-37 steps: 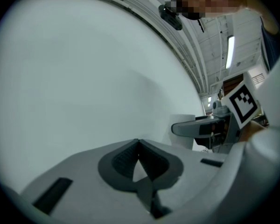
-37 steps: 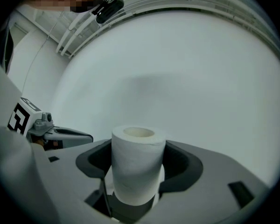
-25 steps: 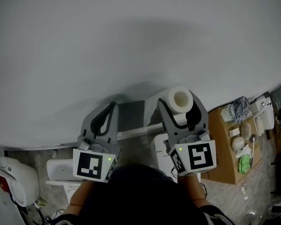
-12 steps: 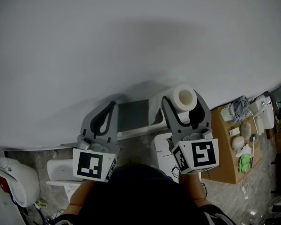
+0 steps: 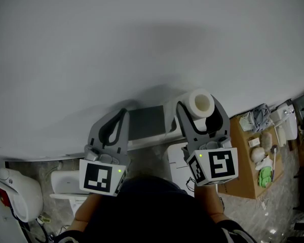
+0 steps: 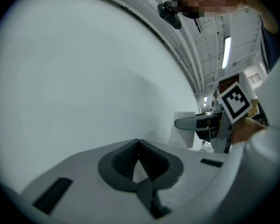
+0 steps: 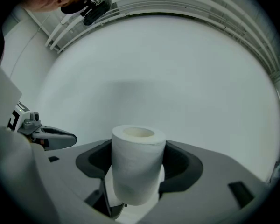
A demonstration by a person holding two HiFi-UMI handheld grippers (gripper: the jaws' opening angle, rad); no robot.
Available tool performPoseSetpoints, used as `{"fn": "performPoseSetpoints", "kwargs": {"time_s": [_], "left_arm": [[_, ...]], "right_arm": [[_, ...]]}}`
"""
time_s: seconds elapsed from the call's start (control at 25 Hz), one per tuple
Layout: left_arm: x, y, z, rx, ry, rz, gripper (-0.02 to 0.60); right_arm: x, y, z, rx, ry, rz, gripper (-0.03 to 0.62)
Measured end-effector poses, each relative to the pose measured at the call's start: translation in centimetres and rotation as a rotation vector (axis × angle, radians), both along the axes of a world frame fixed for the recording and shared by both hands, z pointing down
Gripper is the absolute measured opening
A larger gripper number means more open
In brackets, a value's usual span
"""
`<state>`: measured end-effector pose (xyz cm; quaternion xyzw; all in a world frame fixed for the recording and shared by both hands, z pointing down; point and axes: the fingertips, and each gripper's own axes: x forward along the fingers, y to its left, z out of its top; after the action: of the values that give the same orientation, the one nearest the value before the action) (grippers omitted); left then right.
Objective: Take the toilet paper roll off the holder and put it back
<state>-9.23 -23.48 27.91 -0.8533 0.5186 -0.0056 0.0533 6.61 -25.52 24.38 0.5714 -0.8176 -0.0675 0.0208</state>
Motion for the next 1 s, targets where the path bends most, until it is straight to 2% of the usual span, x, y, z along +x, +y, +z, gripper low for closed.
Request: {"fn": "performPoseSetpoints", "kwargs": {"time_s": [1.0], "left_arm": [[-0.30,0.41,-0.30,0.003,-0.014,-0.030,0.001]], "right_arm": [[-0.58,0.30,-0.24,0.006,-0.010,-0.034,0.319]]}}
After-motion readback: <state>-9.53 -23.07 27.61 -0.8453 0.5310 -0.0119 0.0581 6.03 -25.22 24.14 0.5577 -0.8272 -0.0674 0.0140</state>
